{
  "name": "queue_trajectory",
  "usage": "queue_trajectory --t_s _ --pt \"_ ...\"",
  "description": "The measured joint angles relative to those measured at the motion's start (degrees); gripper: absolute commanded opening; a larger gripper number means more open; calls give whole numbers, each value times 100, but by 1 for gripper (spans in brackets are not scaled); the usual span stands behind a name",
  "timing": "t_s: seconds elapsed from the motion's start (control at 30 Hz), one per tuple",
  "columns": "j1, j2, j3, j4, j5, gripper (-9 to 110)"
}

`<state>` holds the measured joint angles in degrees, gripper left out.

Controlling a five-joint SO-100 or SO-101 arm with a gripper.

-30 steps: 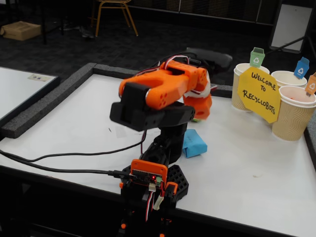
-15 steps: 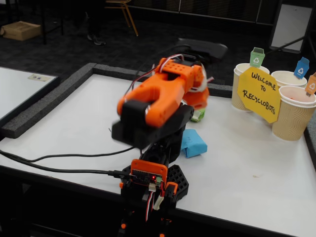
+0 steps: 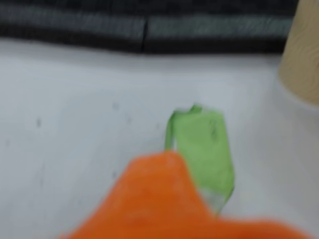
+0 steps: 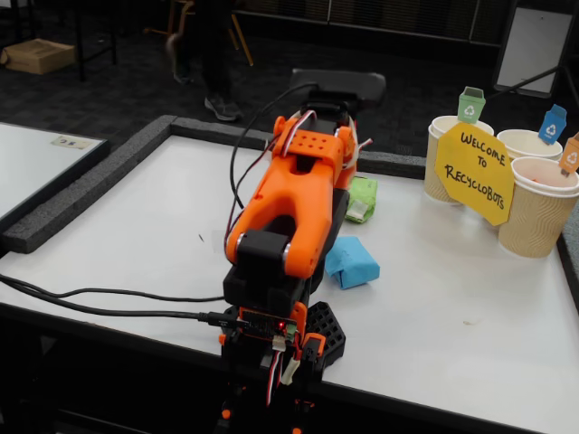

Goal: Sort rubbish by color.

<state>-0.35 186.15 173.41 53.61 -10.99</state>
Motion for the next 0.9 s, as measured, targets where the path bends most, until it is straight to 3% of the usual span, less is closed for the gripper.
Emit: queue_trajectory --t_s 0.9 --pt "18 18 272 1626 659 6"
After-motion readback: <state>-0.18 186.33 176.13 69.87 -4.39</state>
